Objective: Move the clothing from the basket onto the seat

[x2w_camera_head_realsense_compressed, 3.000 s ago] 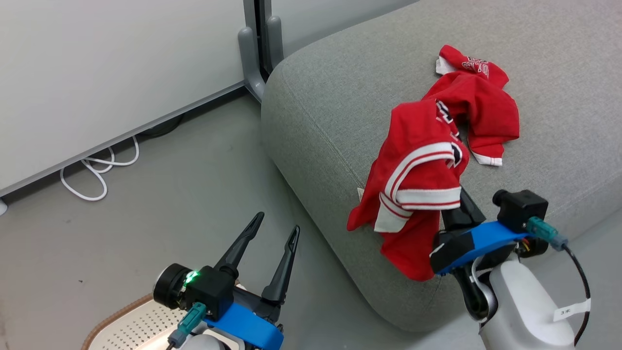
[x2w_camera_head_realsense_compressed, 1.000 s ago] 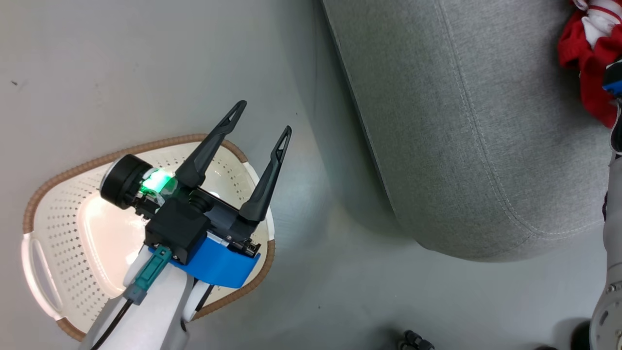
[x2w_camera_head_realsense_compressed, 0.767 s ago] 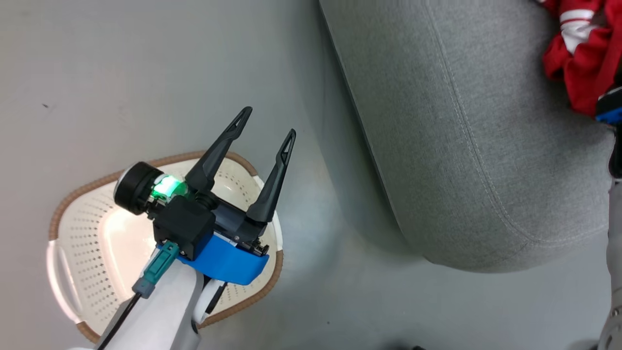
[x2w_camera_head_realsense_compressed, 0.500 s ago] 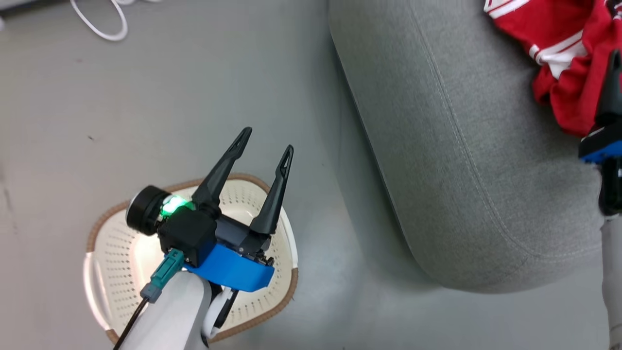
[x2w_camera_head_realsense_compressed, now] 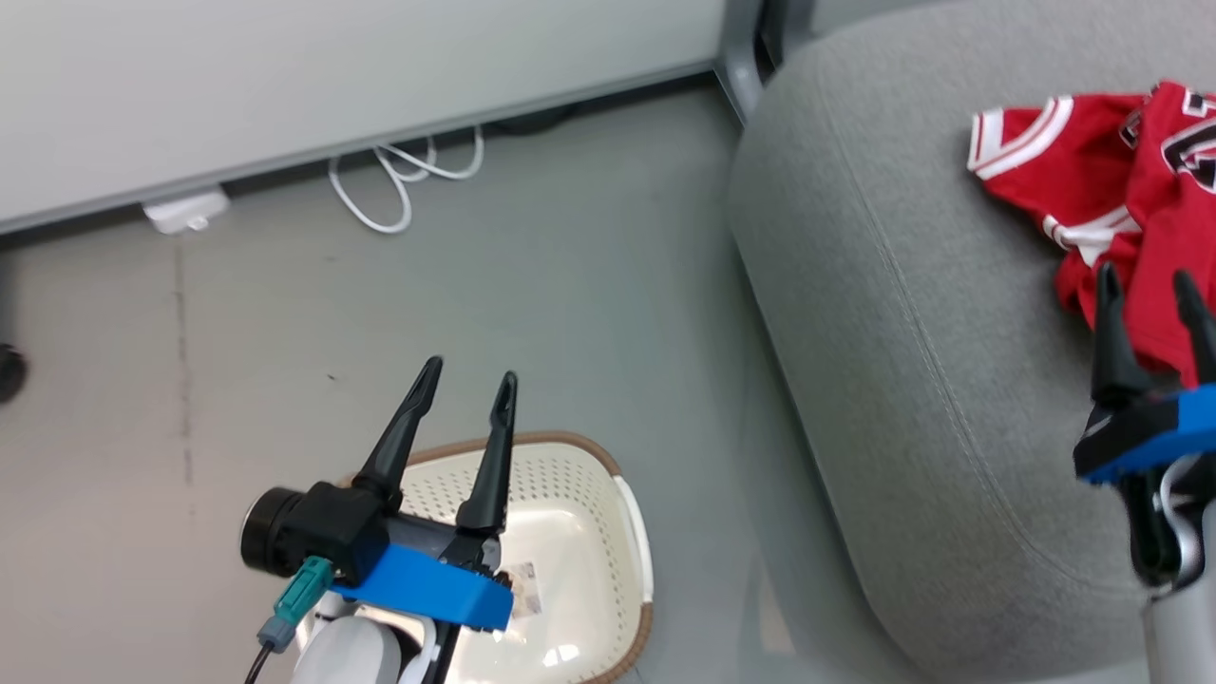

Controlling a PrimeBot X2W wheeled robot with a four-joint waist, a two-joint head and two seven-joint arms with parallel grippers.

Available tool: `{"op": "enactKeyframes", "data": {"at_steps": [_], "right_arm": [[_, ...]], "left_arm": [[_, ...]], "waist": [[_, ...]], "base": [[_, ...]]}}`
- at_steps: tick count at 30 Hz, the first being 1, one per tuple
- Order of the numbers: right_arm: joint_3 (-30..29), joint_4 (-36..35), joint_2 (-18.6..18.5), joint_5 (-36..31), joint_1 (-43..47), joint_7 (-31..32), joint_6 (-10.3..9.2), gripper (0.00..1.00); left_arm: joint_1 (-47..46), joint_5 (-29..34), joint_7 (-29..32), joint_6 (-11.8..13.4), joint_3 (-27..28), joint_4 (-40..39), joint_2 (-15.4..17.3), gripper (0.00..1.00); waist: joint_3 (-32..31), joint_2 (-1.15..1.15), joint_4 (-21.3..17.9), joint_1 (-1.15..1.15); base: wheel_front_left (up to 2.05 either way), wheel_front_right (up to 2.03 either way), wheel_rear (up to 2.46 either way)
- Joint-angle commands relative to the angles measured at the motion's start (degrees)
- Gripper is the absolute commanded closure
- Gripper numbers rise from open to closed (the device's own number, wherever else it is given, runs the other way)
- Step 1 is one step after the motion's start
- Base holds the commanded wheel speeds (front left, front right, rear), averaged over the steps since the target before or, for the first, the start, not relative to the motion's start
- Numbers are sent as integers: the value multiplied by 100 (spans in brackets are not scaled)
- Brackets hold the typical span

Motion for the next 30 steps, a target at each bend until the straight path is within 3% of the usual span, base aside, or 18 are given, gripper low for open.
{"op": "enactKeyframes", "data": {"at_steps": [1, 14, 30], "right_arm": [[8, -148, 46, -17, 217, 48, 3, 0], [-122, -1771, 590, -309, 1791, 425, 3, 0], [384, -1888, 834, -149, 2634, 323, 3, 0]], "left_arm": [[72, -21, -26, -40, 76, 26, -19, 0], [531, -72, -21, -43, 707, 553, -174, 0], [572, -58, -22, -43, 889, 1108, -118, 0]], "waist": [[-327, -1, 300, 2], [-1012, -1, 1066, 2], [-1547, -1, 1500, 2]], "base": [[0, 0, 0], [0, 0, 0], [0, 0, 0]]}}
